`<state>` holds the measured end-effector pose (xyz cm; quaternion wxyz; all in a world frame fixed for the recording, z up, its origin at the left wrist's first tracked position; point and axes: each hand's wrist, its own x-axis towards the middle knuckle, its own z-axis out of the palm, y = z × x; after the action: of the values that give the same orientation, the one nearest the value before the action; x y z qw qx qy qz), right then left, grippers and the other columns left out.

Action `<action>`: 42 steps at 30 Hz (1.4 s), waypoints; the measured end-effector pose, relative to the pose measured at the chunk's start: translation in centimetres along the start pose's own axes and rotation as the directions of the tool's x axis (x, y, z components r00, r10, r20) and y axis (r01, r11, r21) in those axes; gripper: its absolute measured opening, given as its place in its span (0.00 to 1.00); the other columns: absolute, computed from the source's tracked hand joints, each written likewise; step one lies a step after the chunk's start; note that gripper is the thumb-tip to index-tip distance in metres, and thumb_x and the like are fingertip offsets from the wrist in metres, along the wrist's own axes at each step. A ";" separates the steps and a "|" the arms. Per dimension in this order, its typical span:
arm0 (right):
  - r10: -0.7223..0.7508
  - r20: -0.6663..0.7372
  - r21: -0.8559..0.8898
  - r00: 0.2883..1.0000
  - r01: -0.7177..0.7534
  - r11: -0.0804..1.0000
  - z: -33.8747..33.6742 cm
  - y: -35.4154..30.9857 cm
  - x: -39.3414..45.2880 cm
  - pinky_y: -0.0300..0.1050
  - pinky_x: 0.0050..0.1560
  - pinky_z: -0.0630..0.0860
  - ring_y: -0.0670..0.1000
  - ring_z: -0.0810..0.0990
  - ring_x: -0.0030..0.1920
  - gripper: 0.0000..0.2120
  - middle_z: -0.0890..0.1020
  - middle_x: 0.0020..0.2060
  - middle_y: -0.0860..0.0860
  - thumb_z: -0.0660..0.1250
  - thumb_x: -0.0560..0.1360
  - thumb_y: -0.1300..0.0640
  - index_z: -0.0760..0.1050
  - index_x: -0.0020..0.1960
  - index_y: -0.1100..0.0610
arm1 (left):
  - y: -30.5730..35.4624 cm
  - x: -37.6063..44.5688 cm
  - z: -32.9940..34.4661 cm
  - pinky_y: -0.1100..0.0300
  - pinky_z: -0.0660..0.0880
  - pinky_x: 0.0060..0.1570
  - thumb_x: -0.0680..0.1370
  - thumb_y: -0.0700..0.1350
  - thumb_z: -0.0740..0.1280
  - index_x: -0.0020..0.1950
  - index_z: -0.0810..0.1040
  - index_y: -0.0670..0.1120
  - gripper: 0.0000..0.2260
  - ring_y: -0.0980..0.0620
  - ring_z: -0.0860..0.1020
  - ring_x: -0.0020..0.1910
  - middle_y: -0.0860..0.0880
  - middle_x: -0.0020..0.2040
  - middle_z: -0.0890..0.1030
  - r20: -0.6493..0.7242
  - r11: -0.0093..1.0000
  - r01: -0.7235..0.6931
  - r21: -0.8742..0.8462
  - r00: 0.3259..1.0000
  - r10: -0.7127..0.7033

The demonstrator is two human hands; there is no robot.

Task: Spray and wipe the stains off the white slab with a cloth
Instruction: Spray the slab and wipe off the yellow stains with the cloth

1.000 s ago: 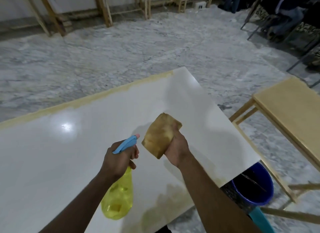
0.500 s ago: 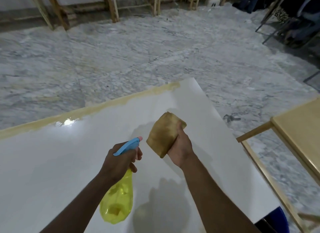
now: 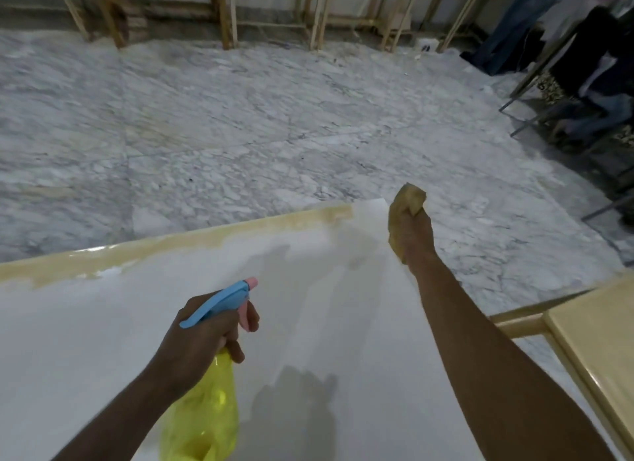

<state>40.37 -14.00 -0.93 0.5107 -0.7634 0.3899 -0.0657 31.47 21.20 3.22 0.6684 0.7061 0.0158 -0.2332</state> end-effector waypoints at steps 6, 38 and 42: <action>-0.079 0.003 -0.406 0.997 0.074 0.911 5.2 0.2 8.5 0.58 0.71 0.69 0.64 0.73 0.71 0.28 0.74 0.73 0.59 0.53 0.84 0.42 0.62 0.81 0.52 | -0.1 3.1 -1.3 0.58 0.78 0.27 0.65 0.38 0.60 0.38 0.81 0.35 0.12 0.45 0.78 0.28 0.41 0.40 0.84 -0.059 0.999 -0.027 -0.023 0.998 0.026; 0.013 0.183 -0.766 0.983 0.135 0.628 35.2 -0.8 -16.7 0.79 0.70 0.30 0.69 0.29 0.79 0.26 0.32 0.83 0.51 0.43 0.84 0.37 0.38 0.80 0.30 | -2.9 -5.4 -22.7 0.61 0.76 0.27 0.72 0.25 0.55 0.42 0.82 0.42 0.19 0.52 0.79 0.32 0.42 0.42 0.83 -0.137 0.996 0.000 -0.088 0.990 -0.012; -0.005 0.207 -0.768 0.978 0.165 0.619 40.3 -1.5 -22.1 0.79 0.71 0.30 0.69 0.29 0.79 0.26 0.32 0.83 0.51 0.43 0.84 0.37 0.38 0.80 0.30 | -3.6 -8.9 -29.1 0.61 0.77 0.28 0.72 0.25 0.54 0.47 0.83 0.47 0.23 0.53 0.79 0.32 0.44 0.40 0.84 -0.200 0.994 -0.006 -0.112 0.980 -0.016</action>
<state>46.05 30.29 -12.05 0.1590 -0.9294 0.2939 0.1567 31.36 51.87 2.87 0.7012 0.6876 0.0978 -0.1611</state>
